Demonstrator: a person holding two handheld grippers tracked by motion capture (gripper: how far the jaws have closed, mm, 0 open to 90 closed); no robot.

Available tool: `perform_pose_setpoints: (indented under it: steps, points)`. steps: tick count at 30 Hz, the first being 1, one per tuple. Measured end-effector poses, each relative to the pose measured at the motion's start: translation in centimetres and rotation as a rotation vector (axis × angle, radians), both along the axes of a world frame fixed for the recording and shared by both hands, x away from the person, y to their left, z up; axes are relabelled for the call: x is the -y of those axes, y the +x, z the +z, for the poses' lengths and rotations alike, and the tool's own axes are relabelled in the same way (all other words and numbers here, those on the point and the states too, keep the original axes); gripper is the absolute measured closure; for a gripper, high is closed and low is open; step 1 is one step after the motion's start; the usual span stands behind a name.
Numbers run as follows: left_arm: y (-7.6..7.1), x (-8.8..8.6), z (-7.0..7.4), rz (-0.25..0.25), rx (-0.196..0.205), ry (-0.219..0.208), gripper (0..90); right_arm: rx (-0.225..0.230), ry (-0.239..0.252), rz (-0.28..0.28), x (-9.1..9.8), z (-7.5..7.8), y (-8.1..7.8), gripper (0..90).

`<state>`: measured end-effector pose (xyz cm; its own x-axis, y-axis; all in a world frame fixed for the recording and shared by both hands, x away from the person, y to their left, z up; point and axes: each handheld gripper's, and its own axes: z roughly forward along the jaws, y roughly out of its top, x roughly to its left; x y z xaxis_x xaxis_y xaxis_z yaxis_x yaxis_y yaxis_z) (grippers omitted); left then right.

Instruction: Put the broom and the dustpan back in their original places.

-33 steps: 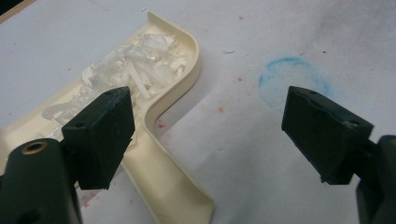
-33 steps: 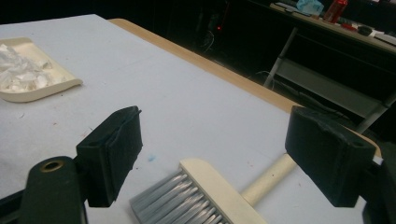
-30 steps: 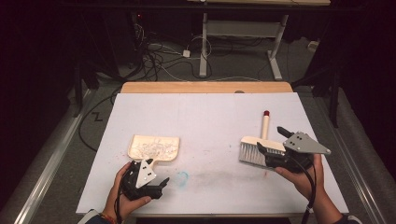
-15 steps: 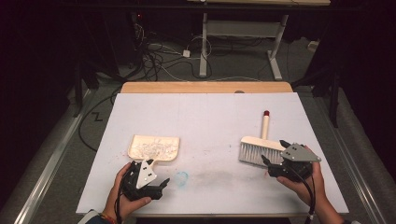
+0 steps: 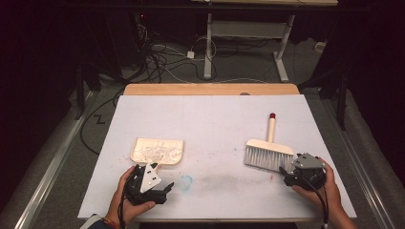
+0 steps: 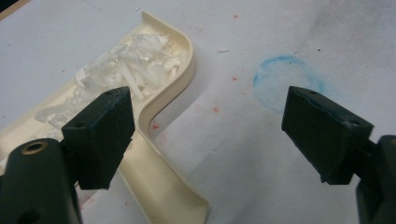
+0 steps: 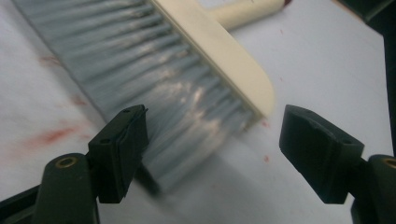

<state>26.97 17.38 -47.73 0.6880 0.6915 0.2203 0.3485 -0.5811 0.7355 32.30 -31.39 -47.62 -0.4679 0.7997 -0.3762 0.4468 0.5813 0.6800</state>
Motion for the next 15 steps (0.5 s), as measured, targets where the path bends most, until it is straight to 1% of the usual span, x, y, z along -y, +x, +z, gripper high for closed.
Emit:
perform_pose_setpoints:
  steps: [2,4,5,7,8,11,12,15]
  points:
    - [0.0,0.0,0.0,-0.001,-0.002,0.0,16.8,-0.009,0.003,-0.011,0.5,-0.2,0.0,24.0]
    - [0.0,0.0,0.0,-0.002,-0.001,0.002,16.8,-0.003,0.011,-0.008,1.0,-0.3,0.1,24.0]
    - [0.0,0.0,0.0,-0.003,-0.001,0.003,16.8,-0.012,0.022,-0.025,1.1,-0.2,0.1,24.1]
    - [0.0,0.0,0.0,-0.002,0.0,0.002,16.8,-0.009,0.008,-0.037,1.2,-0.2,0.2,24.7]
    - [0.0,0.0,0.0,-0.003,-0.002,0.002,16.8,-0.008,0.003,-0.035,1.3,-0.1,0.1,25.1]
    - [0.0,0.0,0.0,-0.001,-0.004,0.003,16.8,-0.007,0.01,-0.035,1.4,-0.2,0.0,25.7]
    - [0.0,0.0,0.0,-0.001,-0.003,0.002,16.8,-0.01,0.007,-0.032,1.5,-0.2,0.0,25.6]
    - [0.0,0.1,0.0,-0.005,-0.001,0.004,16.8,-0.008,-0.008,-0.048,1.7,0.0,0.1,24.9]
